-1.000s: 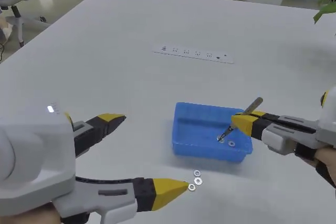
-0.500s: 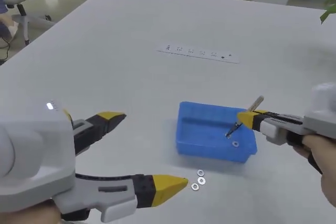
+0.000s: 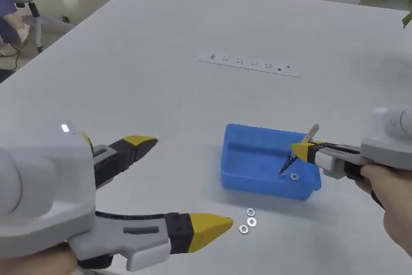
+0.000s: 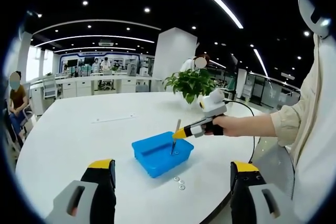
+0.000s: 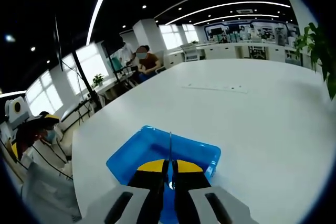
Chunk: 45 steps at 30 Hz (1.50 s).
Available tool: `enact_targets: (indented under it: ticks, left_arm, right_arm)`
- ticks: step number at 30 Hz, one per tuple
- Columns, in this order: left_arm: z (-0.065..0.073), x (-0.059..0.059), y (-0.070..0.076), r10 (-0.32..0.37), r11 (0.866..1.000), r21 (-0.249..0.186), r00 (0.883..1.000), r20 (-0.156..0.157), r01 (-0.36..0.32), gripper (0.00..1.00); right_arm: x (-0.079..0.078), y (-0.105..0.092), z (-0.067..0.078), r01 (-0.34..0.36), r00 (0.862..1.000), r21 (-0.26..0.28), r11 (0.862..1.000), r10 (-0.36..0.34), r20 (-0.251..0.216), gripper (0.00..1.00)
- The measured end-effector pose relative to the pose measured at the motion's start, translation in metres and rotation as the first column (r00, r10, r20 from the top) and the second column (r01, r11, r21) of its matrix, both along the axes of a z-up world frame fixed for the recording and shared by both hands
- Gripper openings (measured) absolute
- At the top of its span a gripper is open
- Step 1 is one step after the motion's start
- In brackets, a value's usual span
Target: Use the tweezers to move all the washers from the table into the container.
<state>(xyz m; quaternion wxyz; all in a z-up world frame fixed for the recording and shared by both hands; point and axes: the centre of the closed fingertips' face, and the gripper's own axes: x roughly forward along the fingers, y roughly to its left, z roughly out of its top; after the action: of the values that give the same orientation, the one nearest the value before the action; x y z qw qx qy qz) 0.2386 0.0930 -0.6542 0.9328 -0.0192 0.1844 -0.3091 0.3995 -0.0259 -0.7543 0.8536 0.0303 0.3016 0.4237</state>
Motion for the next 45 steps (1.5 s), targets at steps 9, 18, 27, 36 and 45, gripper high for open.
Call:
enact_targets:
  ticks: [9, 18, 27, 36, 45]
  left_arm:
    - [-0.001, 0.0, 0.001, 0.003, 1.0, 0.003, 1.0, -0.003, -0.003, 0.92]
    - [0.0, 0.0, -0.001, -0.002, 1.0, 0.001, 1.0, -0.002, 0.002, 0.92]
    - [0.0, 0.0, -0.005, -0.012, 1.0, 0.0, 1.0, -0.003, 0.012, 0.92]
    - [0.0, 0.0, -0.009, -0.028, 1.0, 0.001, 1.0, -0.001, 0.028, 0.92]
    - [0.0, -0.001, -0.011, -0.034, 0.999, 0.002, 0.999, -0.002, 0.034, 0.92]
  right_arm:
    - [-0.001, -0.001, -0.005, -0.007, 1.0, -0.019, 1.0, 0.007, 0.0, 0.02]
    - [-0.005, -0.001, 0.006, -0.003, 1.0, 0.014, 1.0, 0.003, 0.023, 0.02]
    - [-0.027, 0.007, 0.043, -0.034, 0.998, 0.129, 0.991, 0.026, 0.065, 0.02]
    - [-0.064, 0.022, 0.058, -0.112, 0.993, 0.21, 0.971, 0.102, 0.058, 0.02]
    - [-0.097, 0.038, 0.025, -0.195, 0.98, 0.172, 0.966, 0.199, -0.009, 0.02]
